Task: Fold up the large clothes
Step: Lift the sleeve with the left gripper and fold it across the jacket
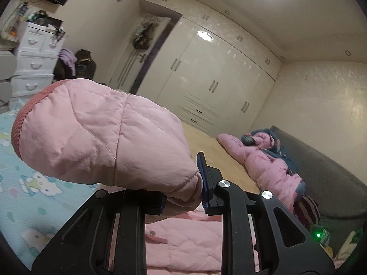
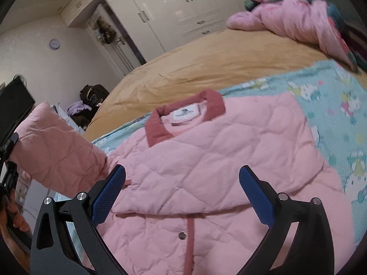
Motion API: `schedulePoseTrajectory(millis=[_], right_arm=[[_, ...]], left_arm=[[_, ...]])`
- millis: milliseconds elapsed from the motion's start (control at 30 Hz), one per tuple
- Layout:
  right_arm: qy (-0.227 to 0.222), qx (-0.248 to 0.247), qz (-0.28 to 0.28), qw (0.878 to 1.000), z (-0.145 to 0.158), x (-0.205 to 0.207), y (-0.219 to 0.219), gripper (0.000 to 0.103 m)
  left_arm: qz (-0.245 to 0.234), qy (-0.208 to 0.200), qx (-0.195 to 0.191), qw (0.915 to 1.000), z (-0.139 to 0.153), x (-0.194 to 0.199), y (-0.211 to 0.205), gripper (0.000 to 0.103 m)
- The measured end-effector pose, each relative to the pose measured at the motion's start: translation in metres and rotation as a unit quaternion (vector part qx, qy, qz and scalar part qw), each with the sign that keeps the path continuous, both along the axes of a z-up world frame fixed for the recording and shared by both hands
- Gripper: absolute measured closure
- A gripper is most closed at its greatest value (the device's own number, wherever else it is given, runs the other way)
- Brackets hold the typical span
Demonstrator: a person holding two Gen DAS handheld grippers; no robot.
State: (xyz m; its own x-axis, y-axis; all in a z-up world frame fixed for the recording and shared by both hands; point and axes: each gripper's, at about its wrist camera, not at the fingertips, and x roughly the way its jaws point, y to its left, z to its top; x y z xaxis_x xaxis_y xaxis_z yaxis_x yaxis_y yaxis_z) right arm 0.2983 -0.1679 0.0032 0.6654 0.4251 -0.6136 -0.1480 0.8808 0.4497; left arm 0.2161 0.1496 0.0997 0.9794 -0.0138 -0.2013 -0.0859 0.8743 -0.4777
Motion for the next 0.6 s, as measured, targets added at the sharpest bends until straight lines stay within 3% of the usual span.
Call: schedulePoseTrajectory(millis=[367, 600], right_arm=[[0.01, 0.012, -0.06, 0.998, -0.012, -0.002, -0.05, 0.004], [0.017, 0.03, -0.084, 0.996, -0.019, -0.003, -0.066, 0.004]], left_arm=[[-0.053, 0.023, 0.042, 0.9974, -0.019, 0.023, -0.057, 0.088], [-0.097, 0.052, 0.083, 0.9905, -0.039, 0.045, -0.096, 0.088]])
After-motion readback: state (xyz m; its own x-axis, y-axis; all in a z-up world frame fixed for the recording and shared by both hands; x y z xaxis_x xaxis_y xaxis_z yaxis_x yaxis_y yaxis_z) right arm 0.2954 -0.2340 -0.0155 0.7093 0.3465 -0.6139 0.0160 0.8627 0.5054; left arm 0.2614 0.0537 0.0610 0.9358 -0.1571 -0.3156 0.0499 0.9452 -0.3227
